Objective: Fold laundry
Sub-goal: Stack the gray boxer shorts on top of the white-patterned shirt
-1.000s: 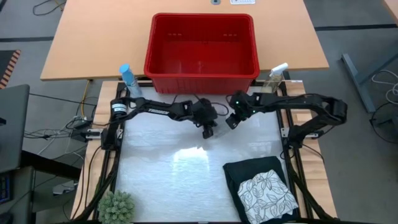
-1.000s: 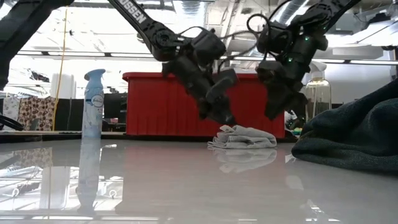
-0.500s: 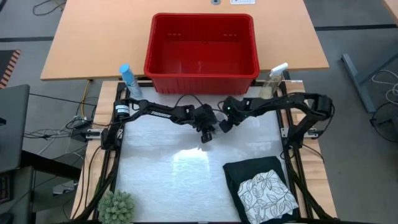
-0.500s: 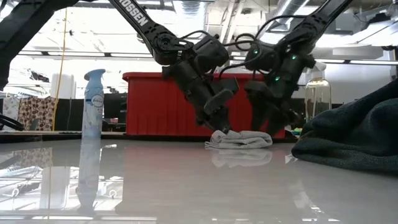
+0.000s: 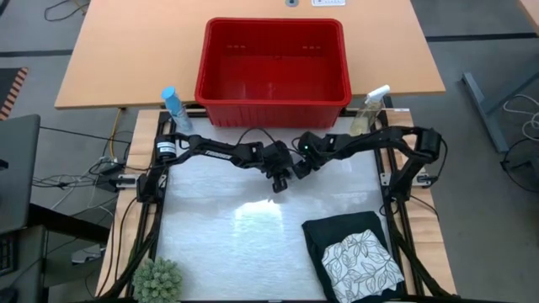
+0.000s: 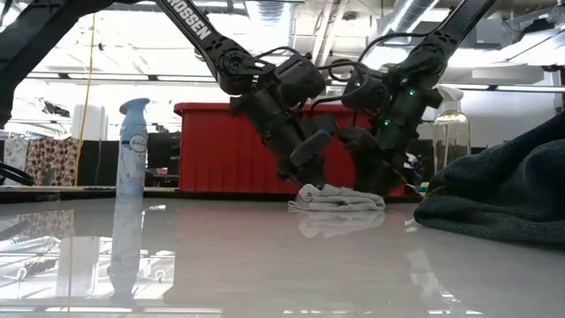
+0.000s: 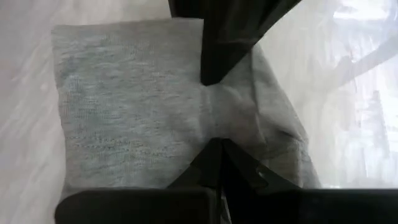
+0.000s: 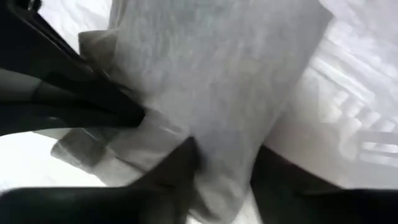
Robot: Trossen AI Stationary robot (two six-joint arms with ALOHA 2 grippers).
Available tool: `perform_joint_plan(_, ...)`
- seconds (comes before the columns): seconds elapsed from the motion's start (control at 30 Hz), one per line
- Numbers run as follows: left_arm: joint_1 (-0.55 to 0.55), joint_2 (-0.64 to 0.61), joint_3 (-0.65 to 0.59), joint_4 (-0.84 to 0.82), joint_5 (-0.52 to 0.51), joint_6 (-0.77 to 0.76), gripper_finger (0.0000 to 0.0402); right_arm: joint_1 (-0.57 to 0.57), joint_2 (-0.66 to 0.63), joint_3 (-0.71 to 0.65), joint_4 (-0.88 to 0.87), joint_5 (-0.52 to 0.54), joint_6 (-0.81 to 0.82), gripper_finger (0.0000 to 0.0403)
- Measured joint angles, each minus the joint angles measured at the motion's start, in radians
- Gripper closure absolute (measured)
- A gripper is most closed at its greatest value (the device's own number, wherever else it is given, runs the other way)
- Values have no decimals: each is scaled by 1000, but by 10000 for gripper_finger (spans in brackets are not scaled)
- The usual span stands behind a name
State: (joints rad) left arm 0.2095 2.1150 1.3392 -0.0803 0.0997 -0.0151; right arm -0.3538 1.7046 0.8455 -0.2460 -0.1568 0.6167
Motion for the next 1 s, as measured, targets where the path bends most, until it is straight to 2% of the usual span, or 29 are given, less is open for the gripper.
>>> perform_joint_plan(0.13, -1, 13, 0, 16, 0, 2, 401, 0, 2, -1, -5, -3, -9, 353)
perform_joint_plan(0.2, -2, 13, 0, 14, 0, -1, 401, 0, 2, -1, -12, -2, -21, 377)
perform_joint_plan(0.4, 14, -57, 0, -133, 59, -3, 401, 0, -12, -2, -31, -7, -37, 376)
perform_joint_plan(0.57, 19, -164, 18, -268, 76, 29, 402, 0, -45, -5, -45, -11, -36, 376)
perform_joint_plan(0.77, 18, -281, 19, -380, 13, 44, 401, 29, -130, -6, -123, -54, 26, 376)
perform_joint_plan(1.0, 18, -363, 19, -396, -45, 65, 401, 133, -304, -6, -168, -39, 187, 376)
